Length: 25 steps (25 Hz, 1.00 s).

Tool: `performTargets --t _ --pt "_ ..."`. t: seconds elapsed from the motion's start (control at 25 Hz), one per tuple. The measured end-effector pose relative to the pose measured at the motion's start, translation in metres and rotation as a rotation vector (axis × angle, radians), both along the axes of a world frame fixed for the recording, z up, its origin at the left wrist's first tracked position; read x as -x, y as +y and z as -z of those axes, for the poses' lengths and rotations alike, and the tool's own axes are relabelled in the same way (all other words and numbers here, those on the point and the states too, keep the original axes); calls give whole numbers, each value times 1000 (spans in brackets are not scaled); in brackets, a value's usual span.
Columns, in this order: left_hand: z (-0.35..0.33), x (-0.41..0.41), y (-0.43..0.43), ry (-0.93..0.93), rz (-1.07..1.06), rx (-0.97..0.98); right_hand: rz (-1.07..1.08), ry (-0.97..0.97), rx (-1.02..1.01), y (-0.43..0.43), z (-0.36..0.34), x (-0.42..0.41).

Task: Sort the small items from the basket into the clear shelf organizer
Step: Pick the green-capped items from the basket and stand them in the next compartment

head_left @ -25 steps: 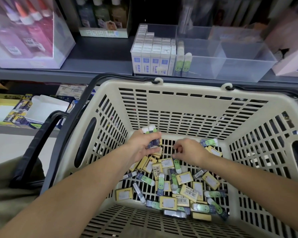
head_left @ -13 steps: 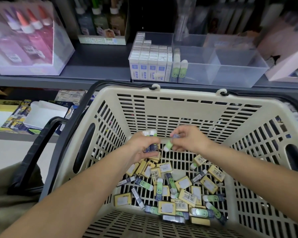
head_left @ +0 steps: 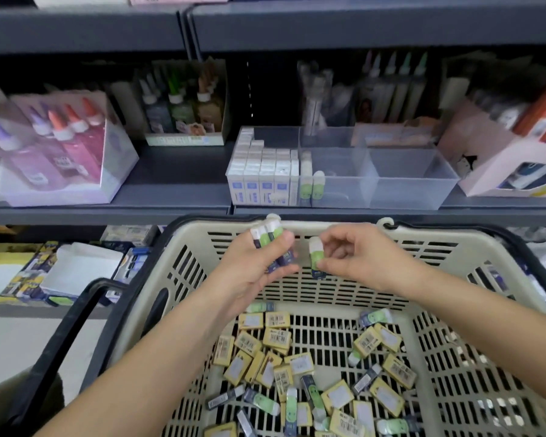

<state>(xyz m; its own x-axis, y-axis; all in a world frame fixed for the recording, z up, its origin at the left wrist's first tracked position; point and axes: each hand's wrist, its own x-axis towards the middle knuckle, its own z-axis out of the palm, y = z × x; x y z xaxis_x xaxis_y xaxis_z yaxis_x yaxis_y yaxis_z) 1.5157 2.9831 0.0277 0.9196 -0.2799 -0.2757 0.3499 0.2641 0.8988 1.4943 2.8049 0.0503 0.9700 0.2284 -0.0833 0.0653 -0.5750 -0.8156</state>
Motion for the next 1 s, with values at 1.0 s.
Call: performTargets --t 1.0 --pt "-25 -77 -15 -374 12 -105 -27 -8 427 -26 -45 -117"
